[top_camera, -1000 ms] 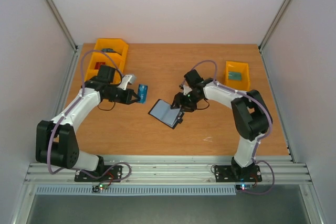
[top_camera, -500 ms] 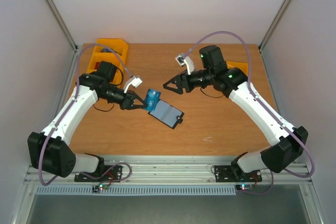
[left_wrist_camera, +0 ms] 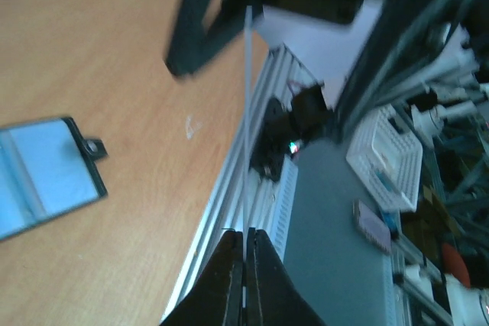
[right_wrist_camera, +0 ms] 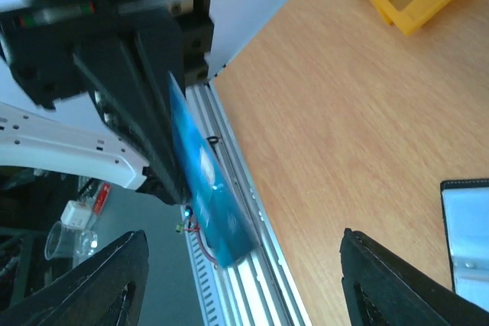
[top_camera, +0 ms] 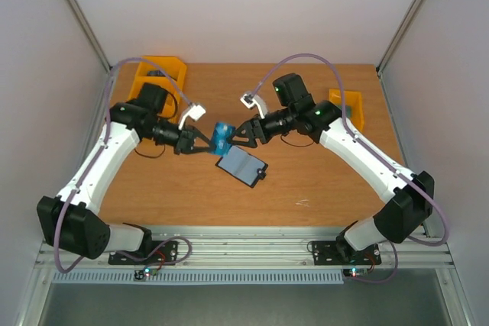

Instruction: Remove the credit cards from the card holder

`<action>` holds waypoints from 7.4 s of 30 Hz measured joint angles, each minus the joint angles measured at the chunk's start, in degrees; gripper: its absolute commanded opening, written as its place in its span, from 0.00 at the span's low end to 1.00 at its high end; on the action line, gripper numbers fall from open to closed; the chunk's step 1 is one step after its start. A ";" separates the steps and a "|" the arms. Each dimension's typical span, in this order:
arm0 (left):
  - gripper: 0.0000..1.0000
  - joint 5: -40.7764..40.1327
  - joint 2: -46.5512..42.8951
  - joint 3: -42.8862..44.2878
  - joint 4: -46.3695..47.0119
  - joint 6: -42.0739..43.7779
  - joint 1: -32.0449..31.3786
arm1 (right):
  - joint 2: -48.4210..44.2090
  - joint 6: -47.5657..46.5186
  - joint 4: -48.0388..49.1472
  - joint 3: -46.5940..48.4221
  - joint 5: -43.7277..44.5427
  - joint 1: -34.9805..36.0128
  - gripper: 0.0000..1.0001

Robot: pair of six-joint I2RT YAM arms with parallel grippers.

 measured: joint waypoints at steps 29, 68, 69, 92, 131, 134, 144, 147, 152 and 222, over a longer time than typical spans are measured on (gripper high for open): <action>0.99 -0.48 0.39 16.35 21.09 -45.31 2.25 | -5.51 24.50 24.02 2.75 2.56 -1.33 0.01; 0.81 -4.24 -35.74 -4.00 34.80 92.96 1.77 | 15.39 -12.41 -47.54 54.58 0.04 11.85 0.01; 0.81 -3.98 -35.65 -4.33 33.73 93.04 1.77 | 16.11 -12.22 -47.43 55.17 -0.04 12.09 0.01; 0.34 -4.04 -34.93 -6.10 25.57 94.25 1.75 | 23.08 -13.55 -51.34 61.29 -3.04 17.33 0.01; 0.00 -85.99 10.78 29.83 3.19 59.25 1.57 | -11.91 -15.72 -18.93 25.38 48.65 16.33 0.99; 0.00 -90.33 23.10 42.99 -2.21 50.49 2.32 | -11.02 -16.98 -18.91 24.02 50.25 16.15 0.99; 0.00 -99.08 48.70 63.01 0.59 37.09 6.88 | -9.57 -18.86 -17.31 20.79 49.51 9.31 0.99; 0.00 -99.69 54.03 63.17 5.95 36.09 8.20 | -7.48 -18.38 -16.48 20.65 47.41 5.44 0.98; 0.00 -99.58 60.78 64.48 16.39 35.12 9.77 | -2.95 -16.46 -15.34 20.52 45.03 1.42 0.99; 0.78 -84.56 56.83 71.97 16.87 18.27 12.94 | 0.39 -11.98 -15.63 21.00 37.88 -2.19 0.99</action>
